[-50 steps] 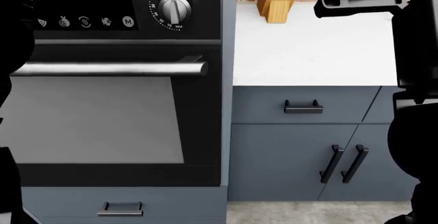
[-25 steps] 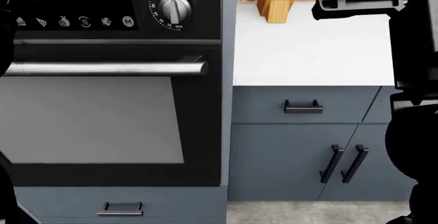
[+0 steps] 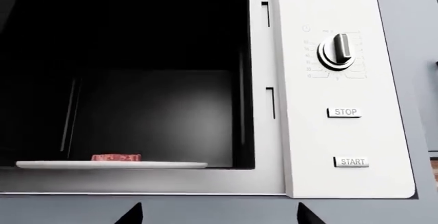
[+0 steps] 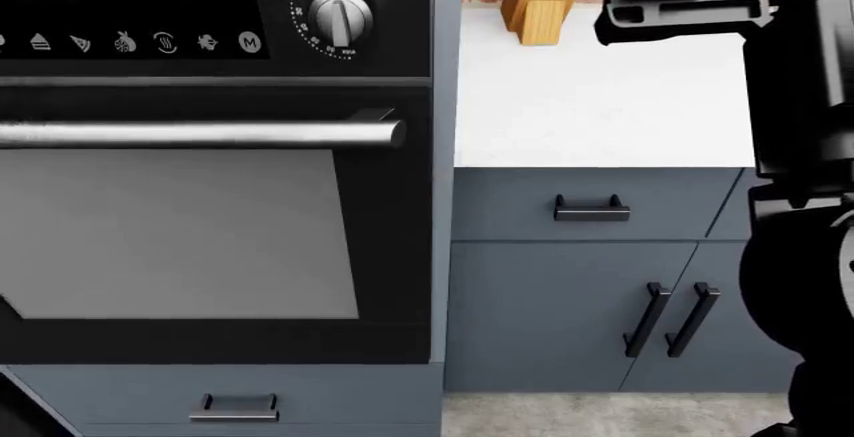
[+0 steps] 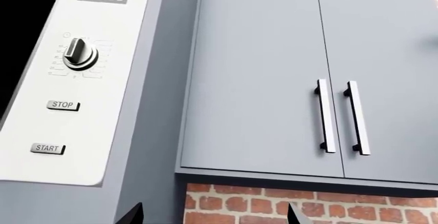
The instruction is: Open the microwave door
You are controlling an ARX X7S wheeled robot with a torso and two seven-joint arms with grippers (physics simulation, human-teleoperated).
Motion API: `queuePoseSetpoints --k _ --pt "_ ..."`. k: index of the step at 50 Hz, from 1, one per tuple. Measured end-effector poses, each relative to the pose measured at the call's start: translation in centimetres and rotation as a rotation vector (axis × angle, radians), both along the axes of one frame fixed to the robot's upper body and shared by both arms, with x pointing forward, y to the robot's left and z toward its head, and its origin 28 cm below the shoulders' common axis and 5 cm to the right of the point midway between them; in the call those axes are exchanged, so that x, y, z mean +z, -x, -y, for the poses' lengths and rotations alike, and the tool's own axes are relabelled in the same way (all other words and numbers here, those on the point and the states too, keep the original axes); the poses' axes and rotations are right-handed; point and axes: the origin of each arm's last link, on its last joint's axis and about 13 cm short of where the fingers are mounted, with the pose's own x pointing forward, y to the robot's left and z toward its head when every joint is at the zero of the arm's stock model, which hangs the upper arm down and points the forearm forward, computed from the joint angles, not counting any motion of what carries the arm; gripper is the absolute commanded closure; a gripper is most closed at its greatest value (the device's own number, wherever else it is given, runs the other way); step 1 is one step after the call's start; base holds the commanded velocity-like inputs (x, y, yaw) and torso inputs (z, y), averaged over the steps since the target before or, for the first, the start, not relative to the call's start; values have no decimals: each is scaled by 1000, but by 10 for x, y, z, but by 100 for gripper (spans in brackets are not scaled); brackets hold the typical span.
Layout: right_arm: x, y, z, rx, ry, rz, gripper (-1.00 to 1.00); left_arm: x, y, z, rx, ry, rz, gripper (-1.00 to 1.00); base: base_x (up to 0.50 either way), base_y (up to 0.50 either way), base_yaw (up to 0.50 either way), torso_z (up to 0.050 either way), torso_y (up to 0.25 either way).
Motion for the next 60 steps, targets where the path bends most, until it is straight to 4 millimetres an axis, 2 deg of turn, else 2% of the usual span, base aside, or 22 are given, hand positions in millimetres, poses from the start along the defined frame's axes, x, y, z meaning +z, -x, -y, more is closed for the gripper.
queuePoseSetpoints --k 18,30,40,49,54,60 --pt "0 -1 -3 13 1 -3 -100 -4 48 -22 177 18 83 -100 -1 -2 0 3 7" --pt "-2 -2 -4 20 0 -9 -100 -11 67 -29 230 32 142 -100 0 0 0 0 1" --pt "-3 -3 -5 23 0 -13 -100 -28 68 -32 241 43 125 -100 0 0 0 0 0" --pt "-3 -3 -5 24 1 -15 -100 -40 58 -30 232 46 88 -100 0 0 0 0 0" --pt "-3 -3 -5 23 1 -14 -100 -39 50 -27 214 41 82 -100 0 0 0 0 0" --pt "-3 -2 -4 22 -1 -13 -100 -28 40 -24 198 29 100 -100 0 0 0 0 0"
